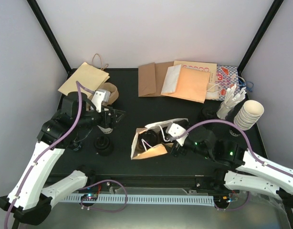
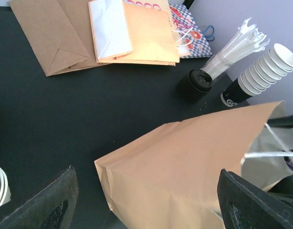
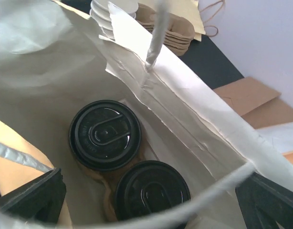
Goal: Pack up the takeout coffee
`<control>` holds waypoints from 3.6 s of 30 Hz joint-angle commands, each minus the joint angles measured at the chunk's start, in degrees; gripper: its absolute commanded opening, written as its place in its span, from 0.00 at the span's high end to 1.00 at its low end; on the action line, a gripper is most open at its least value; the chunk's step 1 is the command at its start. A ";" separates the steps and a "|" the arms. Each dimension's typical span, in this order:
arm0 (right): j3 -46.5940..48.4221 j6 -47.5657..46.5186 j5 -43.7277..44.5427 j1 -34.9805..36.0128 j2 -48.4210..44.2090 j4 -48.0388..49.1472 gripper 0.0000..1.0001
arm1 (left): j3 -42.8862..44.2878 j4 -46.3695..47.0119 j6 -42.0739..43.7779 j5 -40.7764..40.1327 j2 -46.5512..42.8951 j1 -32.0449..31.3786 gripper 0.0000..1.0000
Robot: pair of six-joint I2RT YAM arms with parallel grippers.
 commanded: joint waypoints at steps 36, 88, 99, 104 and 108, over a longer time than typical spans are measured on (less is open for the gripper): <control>28.09 25.22 32.77 1.24 2.56 -22.26 0.00 | -5.27 5.38 -0.84 0.30 -0.55 -2.98 0.05; 44.33 42.05 7.21 -67.87 34.54 -36.29 0.49 | -26.15 15.02 7.27 -13.77 -21.87 -2.81 0.01; 44.62 42.31 3.45 -69.32 40.29 -32.34 0.57 | -29.20 16.76 7.06 -13.32 -23.02 -2.83 0.01; 46.06 43.58 6.26 -70.07 42.33 -33.28 0.59 | -29.47 16.81 6.90 -13.63 -23.23 -2.80 0.01; 46.07 43.31 5.74 -70.84 43.00 -32.54 0.60 | -29.47 16.77 6.84 -13.92 -23.08 -2.88 0.01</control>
